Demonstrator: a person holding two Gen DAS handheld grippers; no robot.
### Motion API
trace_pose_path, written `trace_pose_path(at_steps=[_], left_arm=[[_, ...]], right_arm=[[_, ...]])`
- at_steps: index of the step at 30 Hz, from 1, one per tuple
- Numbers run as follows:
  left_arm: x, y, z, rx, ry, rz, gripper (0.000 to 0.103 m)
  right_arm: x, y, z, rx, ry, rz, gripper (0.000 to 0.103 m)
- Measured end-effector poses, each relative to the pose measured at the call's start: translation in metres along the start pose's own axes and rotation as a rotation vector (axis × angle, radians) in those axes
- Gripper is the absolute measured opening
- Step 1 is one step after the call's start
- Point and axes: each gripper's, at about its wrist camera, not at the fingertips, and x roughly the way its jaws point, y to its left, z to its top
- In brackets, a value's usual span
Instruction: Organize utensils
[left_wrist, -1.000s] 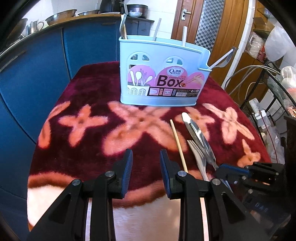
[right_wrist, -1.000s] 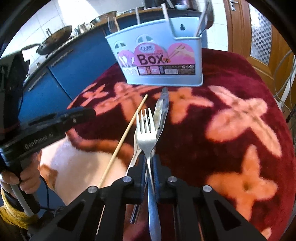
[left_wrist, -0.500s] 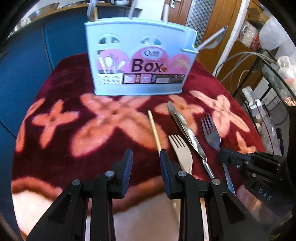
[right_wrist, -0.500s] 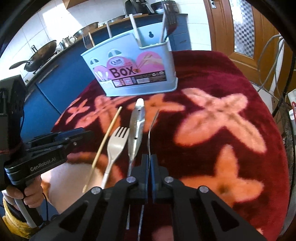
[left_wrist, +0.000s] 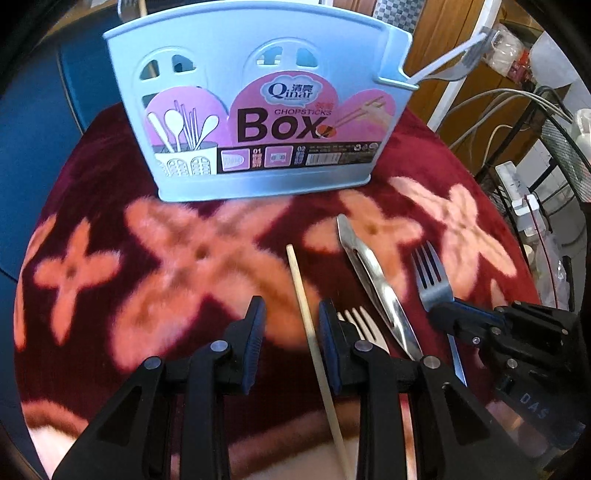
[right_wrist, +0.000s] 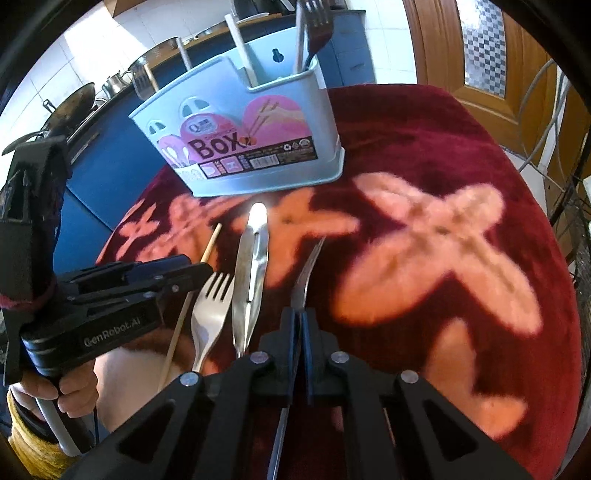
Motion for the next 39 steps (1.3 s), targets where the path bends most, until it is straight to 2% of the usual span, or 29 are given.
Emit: trace_pose_path(at_steps=[6, 9, 10, 14, 18, 23, 29, 35, 39], left_arm=[[0.007, -0.002, 0.011, 0.022, 0.029, -0.002, 0.01], [0.01, -0.001, 0.017, 0.002, 0.043, -0.029, 0.005], [0.01, 0.0, 0.017, -0.005, 0.044, -0.036, 0.004], [0.006, 0.002, 0.014, -0.019, 0.027, -0.055, 0.002], [-0.006, 0.006, 0.01, -0.046, -0.012, -0.086, 0.002], [-0.034, 0.008, 0.012, -0.06, -0.103, -0.106, 0.002], [-0.079, 0.004, 0.025, -0.05, -0.259, -0.095, 0.002], [-0.128, 0.009, 0.047, -0.021, -0.436, -0.069, 0.002], [-0.146, 0.012, 0.068, -0.012, -0.508, -0.056, 0.002]], right_arm=[[0.01, -0.002, 0.021, 0.009, 0.027, 0.019, 0.009], [0.013, -0.004, 0.028, 0.021, 0.034, 0.036, 0.009], [0.015, -0.005, 0.03, 0.03, 0.038, 0.052, 0.011], [0.015, -0.007, 0.029, 0.037, 0.029, 0.061, 0.007], [-0.002, -0.005, 0.026, 0.031, -0.028, 0.089, 0.006], [-0.029, 0.007, 0.023, 0.005, -0.129, 0.087, 0.003], [-0.063, 0.023, 0.026, -0.016, -0.257, 0.097, 0.003], [-0.093, 0.037, 0.043, -0.018, -0.4, 0.153, 0.003], [-0.104, 0.041, 0.062, -0.011, -0.453, 0.16, 0.003]])
